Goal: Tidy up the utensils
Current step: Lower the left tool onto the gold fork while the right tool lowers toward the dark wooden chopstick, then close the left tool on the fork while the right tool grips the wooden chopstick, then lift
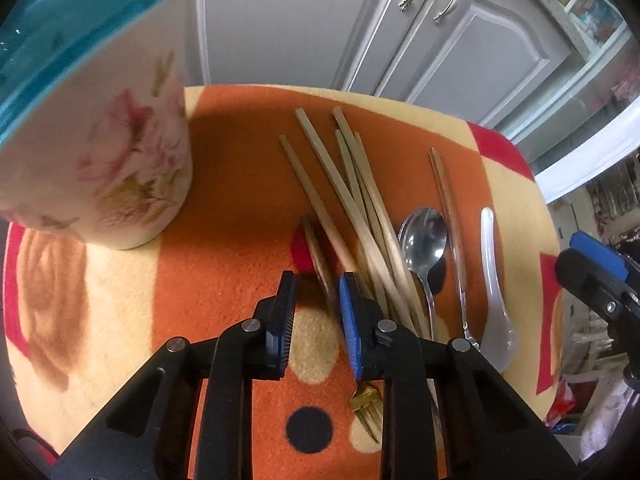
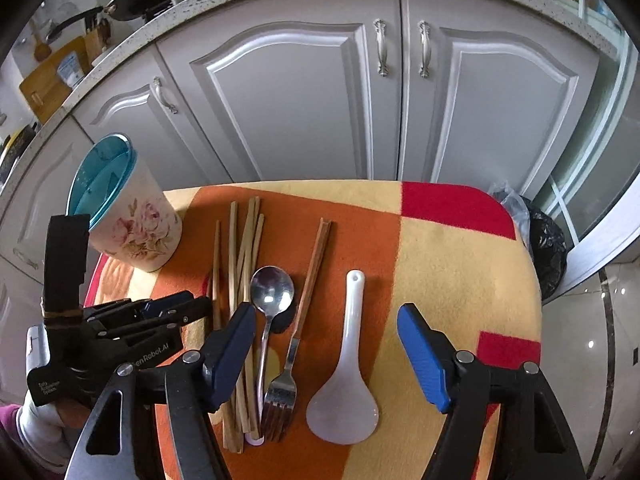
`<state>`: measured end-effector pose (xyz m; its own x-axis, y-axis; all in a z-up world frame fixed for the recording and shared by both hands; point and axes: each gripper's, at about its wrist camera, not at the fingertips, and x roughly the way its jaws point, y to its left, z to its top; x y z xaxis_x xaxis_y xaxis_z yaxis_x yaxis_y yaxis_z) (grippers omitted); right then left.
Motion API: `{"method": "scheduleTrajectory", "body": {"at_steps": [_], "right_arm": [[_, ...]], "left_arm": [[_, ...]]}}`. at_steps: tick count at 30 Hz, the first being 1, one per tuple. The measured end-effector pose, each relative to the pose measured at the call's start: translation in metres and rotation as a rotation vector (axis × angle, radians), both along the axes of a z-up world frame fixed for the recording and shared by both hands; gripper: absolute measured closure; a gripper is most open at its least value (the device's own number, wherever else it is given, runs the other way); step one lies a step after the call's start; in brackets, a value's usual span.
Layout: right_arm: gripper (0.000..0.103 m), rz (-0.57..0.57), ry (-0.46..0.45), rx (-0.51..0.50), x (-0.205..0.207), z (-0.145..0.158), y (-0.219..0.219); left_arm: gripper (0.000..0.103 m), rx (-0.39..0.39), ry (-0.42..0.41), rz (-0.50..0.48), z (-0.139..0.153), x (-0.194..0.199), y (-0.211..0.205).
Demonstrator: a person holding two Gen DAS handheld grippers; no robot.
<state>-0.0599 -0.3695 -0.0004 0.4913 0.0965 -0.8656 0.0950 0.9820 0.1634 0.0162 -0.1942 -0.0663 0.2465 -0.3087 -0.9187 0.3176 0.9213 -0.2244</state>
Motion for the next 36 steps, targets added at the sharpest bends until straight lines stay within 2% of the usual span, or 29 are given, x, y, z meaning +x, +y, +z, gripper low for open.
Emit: {"method": "scheduleTrajectory", "body": {"at_steps": [2,5,8,11,12,13,15,18,23,26,28,29,31,36], "right_arm": [[0.031,-0.006,0.003,0.007,0.002,-0.002,-0.002],[0.031,-0.005,0.009,0.013,0.006,-0.006,-0.003],[0.031,0.016,0.009,0.021,0.01,-0.008,-0.001],[0.031,0.045,0.014,0.008,0.022,-0.013,0.001],[0.034,0.05,0.018,0.006,0.028,-0.015,0.001],[0.043,0.053,0.021,0.005,0.033,-0.017,0.001],[0.052,0.059,0.037,0.024,0.048,-0.023,-0.002],[0.054,0.061,0.069,0.056,0.069,-0.036,-0.005],[0.059,0.063,0.147,0.043,0.095,-0.061,-0.004],[0.064,0.061,0.166,0.082,0.101,-0.069,-0.006],[0.068,0.068,0.154,0.059,0.103,-0.07,-0.004],[0.071,0.074,0.152,0.048,0.104,-0.07,-0.003],[0.088,0.083,0.144,0.037,0.107,-0.07,-0.003],[0.091,0.095,0.131,0.09,0.105,-0.067,-0.008]], "left_arm": [[0.083,-0.001,-0.001,0.004,-0.001,0.001,-0.002],[0.093,-0.008,0.0,0.01,-0.002,0.003,-0.003],[0.094,-0.054,0.018,0.016,-0.003,0.001,0.008],[0.096,-0.047,0.019,0.01,-0.004,-0.006,0.018],[0.096,-0.046,0.021,0.009,-0.003,-0.008,0.021],[0.096,-0.046,0.028,0.012,-0.003,-0.01,0.025],[0.096,-0.054,0.043,0.018,-0.003,-0.012,0.033],[0.096,-0.055,0.053,0.012,0.0,-0.009,0.038],[0.094,-0.02,0.009,-0.01,0.008,-0.003,0.033],[0.094,0.018,0.02,-0.014,0.003,0.002,0.025],[0.094,0.035,0.013,-0.014,0.0,0.004,0.021],[0.094,0.042,0.008,-0.017,0.0,0.004,0.019],[0.095,0.05,-0.007,-0.028,-0.001,0.004,0.016],[0.098,-0.025,0.021,0.004,0.006,0.001,0.036]]}}
